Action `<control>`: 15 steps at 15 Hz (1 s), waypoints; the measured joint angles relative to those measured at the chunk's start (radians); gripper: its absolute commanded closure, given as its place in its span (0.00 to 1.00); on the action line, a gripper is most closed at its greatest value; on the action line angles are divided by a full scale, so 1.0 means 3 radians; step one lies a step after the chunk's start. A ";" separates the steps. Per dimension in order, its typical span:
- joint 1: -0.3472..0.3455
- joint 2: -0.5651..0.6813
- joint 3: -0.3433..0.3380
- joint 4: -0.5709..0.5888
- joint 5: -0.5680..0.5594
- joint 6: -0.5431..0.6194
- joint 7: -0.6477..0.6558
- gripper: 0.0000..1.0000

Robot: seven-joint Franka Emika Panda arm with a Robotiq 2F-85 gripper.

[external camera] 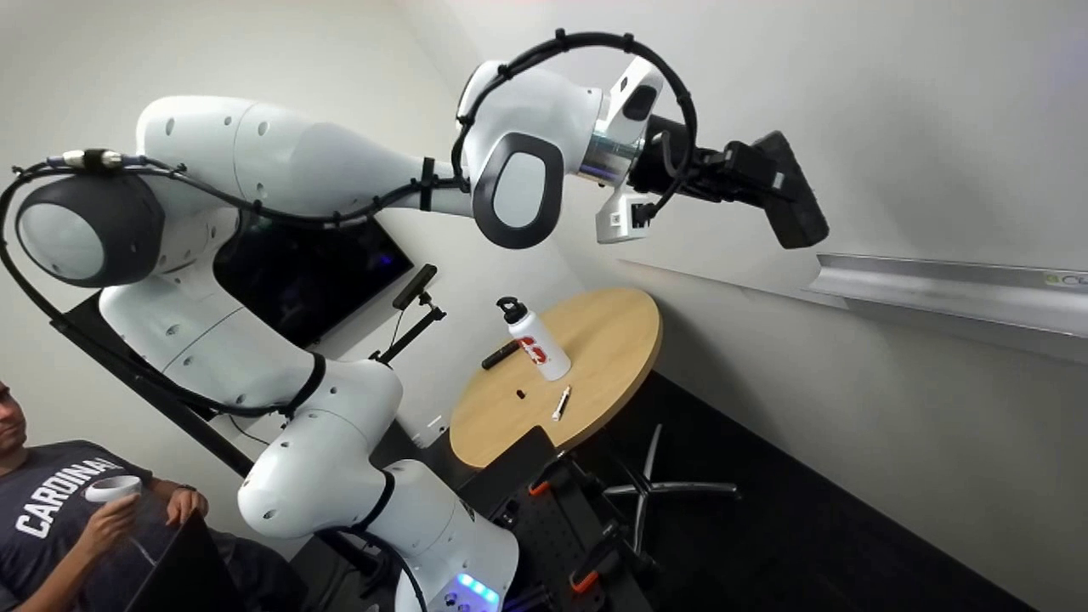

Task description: Erase the writings on the board

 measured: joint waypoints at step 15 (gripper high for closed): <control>0.0380 -0.0428 0.0823 0.0030 -0.0343 -0.0403 0.0269 0.47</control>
